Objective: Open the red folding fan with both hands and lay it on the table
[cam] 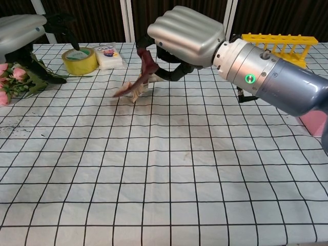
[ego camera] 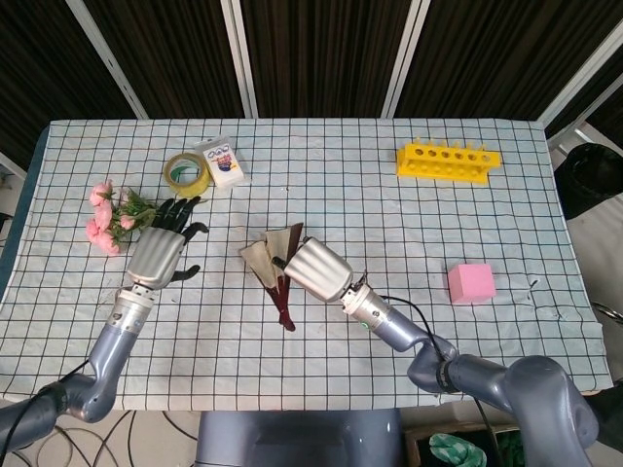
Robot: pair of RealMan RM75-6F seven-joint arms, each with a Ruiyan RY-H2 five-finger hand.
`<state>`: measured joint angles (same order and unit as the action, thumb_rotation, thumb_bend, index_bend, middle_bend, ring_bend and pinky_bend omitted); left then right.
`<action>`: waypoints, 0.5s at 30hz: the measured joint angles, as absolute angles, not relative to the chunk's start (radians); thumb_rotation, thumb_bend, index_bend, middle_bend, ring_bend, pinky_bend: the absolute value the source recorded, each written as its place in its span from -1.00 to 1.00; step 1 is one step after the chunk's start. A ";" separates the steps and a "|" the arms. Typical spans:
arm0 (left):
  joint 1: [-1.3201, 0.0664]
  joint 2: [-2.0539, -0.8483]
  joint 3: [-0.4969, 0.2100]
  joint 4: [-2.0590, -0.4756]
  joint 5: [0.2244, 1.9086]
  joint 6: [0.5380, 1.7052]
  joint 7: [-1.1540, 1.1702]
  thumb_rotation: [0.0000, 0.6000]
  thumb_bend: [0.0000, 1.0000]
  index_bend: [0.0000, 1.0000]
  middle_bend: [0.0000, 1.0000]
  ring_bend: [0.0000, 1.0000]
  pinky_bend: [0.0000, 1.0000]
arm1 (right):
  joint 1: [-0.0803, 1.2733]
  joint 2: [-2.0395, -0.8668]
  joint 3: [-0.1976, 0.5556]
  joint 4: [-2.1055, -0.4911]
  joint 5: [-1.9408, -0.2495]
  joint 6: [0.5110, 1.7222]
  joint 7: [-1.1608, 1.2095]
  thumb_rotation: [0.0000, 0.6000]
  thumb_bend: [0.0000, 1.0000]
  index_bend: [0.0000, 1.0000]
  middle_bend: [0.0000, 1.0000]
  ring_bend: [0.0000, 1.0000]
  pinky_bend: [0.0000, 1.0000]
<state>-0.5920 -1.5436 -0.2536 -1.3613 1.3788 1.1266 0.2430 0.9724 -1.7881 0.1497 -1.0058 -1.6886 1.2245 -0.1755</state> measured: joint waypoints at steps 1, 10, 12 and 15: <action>-0.609 -1.563 -0.259 -1.343 1.371 1.113 0.246 1.00 -0.67 -0.30 -0.96 -1.00 -1.00 | 0.972 -1.787 0.151 -1.008 -1.686 1.224 -0.177 1.00 -0.13 0.81 0.89 0.95 0.67; -0.676 -1.669 -0.252 -1.260 1.352 1.076 0.247 1.00 -0.66 -0.22 -0.96 -1.00 -1.00 | 0.977 -1.782 0.164 -1.021 -1.673 1.221 -0.192 1.00 -0.13 0.81 0.89 0.95 0.67; -0.677 -1.681 -0.242 -1.248 1.361 1.087 0.235 1.00 -0.66 -0.21 -0.96 -1.00 -1.00 | 0.977 -1.782 0.165 -1.022 -1.669 1.220 -0.195 1.00 -0.13 0.81 0.89 0.95 0.67; -0.674 -1.693 -0.229 -1.239 1.372 1.102 0.212 1.00 -0.65 -0.19 -0.96 -1.00 -1.00 | 0.975 -1.784 0.169 -1.023 -1.661 1.219 -0.199 1.00 -0.13 0.81 0.89 0.95 0.67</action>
